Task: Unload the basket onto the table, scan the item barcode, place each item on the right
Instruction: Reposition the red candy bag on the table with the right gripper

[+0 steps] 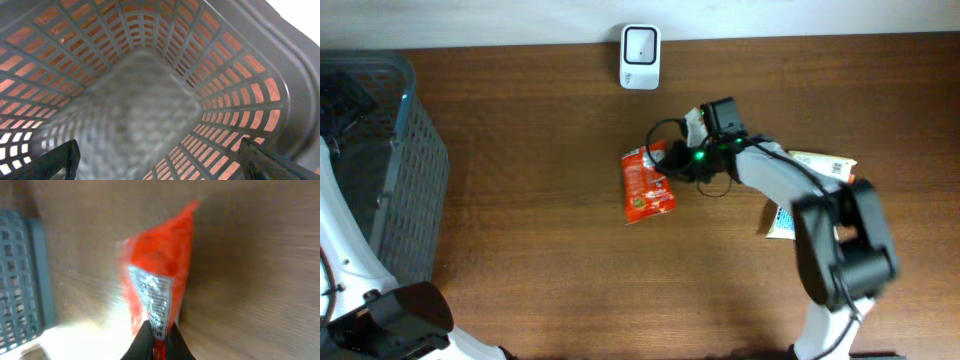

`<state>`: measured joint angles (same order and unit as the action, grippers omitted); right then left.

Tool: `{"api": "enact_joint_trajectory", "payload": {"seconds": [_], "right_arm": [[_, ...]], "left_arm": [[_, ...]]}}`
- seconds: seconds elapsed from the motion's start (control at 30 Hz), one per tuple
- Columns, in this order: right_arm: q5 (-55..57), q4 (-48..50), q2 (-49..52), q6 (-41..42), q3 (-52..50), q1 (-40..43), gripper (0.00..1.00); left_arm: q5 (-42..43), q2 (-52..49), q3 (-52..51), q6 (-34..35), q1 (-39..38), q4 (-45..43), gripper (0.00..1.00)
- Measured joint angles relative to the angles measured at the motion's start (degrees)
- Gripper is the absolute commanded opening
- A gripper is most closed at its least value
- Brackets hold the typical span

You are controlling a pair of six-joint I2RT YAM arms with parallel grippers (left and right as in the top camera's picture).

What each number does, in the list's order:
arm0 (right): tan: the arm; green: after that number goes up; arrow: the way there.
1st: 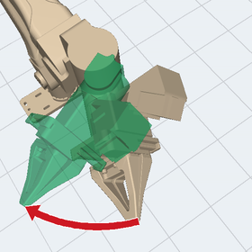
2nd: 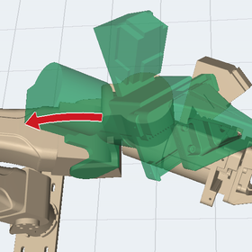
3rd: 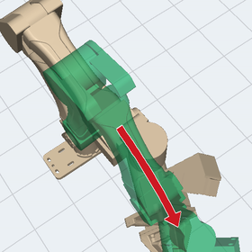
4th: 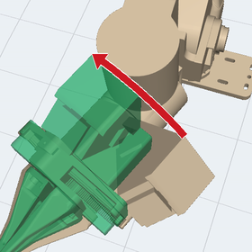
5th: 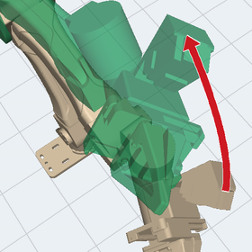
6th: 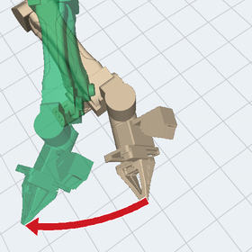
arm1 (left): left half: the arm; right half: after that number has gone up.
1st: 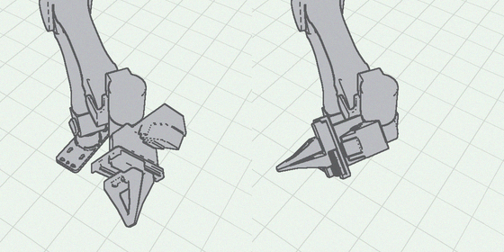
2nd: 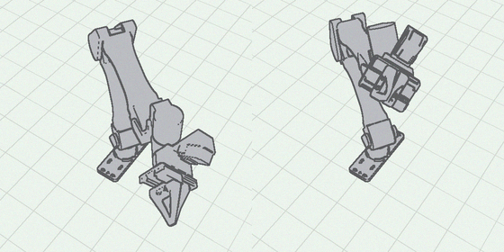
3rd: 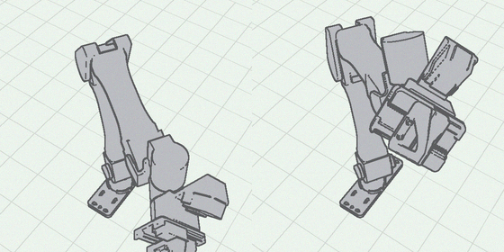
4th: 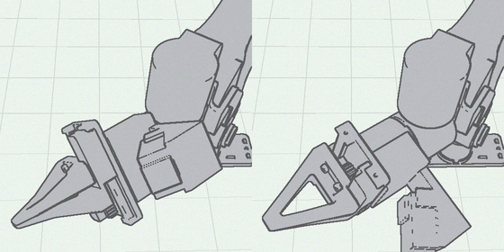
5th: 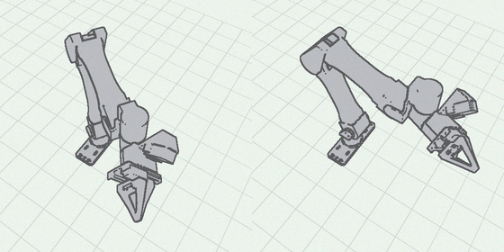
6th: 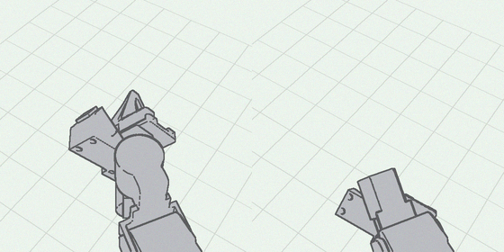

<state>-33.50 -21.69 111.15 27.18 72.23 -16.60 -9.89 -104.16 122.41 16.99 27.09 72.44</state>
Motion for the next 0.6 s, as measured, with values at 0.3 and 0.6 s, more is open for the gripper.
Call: {"api": "enact_joint_trajectory", "payload": {"seconds": [0.3,0.6], "right_arm": [[18.1,-15.7,-8.4,-7.8,2.9,-7.6,0.04],[20.0,-15.8,-2.6,-10.0,3.0,-9.6,0.39]], "left_arm": [[0.0,0.0,0.0,0.0,0.0,0.0,0.99],[0.0,0.0,0.0,0.0,0.0,0.0,0.99]]}}
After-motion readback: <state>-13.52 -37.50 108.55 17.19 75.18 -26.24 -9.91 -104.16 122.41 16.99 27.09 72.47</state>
